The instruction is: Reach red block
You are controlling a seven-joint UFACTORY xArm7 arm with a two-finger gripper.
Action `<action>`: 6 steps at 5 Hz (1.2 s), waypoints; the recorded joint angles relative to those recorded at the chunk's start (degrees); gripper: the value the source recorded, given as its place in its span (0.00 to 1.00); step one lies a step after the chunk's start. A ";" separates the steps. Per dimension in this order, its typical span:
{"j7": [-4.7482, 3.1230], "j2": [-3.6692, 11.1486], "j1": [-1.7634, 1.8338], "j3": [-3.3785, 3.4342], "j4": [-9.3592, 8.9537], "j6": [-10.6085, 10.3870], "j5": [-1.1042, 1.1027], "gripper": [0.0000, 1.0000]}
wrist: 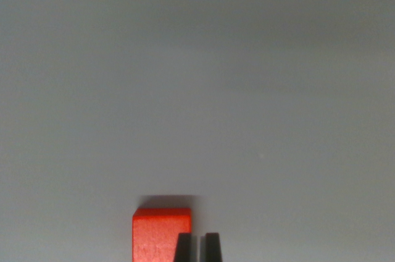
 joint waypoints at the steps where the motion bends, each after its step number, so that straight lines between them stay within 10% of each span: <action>1: 0.00 0.00 0.00 0.00 0.00 0.00 0.00 0.00; 6: 1.41 1.51 0.74 0.37 -6.41 -7.86 -0.17 0.00</action>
